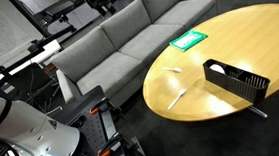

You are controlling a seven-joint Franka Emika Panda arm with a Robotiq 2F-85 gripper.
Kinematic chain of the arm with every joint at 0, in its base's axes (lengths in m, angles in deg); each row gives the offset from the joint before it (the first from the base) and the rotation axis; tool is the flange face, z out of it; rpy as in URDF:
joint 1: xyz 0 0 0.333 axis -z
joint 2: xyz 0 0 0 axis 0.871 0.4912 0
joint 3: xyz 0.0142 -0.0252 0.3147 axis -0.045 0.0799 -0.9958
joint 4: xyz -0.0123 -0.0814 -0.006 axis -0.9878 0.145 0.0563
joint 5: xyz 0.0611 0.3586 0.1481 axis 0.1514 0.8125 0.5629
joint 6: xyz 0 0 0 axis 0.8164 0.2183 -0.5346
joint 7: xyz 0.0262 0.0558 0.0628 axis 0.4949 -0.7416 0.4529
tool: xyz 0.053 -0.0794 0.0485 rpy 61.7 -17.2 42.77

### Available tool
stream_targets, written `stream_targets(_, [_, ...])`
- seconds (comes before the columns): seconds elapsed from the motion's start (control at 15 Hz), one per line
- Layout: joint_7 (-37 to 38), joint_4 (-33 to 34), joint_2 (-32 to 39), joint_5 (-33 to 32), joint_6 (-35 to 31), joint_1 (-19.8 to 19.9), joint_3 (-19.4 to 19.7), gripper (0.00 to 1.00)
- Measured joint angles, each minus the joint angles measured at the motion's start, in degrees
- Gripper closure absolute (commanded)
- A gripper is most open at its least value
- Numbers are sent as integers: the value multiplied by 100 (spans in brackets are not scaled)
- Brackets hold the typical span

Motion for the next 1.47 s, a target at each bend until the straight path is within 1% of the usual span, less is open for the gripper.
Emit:
stream_targets(0.13, [291, 51, 130, -104, 0, 60, -4, 0])
stream_targets(0.27, [737, 230, 477, -279, -3, 198, -19, 0])
stream_targets(0.47, [1683, 718, 1387, -829, -84, 503, -100, 0])
stream_targets(0.67, [2607, 1377, 2494, -1314, -126, 535, -54, 0])
stream_targets(0.8, [3028, 1866, 3261, -1374, -238, 380, 95, 0])
stream_targets(0.93, [3303, 2341, 4009, -1287, -501, 134, 325, 0])
stream_targets(1.2, [3357, 3147, 5300, -567, -1215, -295, 635, 0])
stream_targets(1.33, [3362, 3491, 5746, -240, -1348, -511, 759, 0])
stream_targets(1.47, [3440, 3709, 5947, -167, -1350, -675, 860, 0])
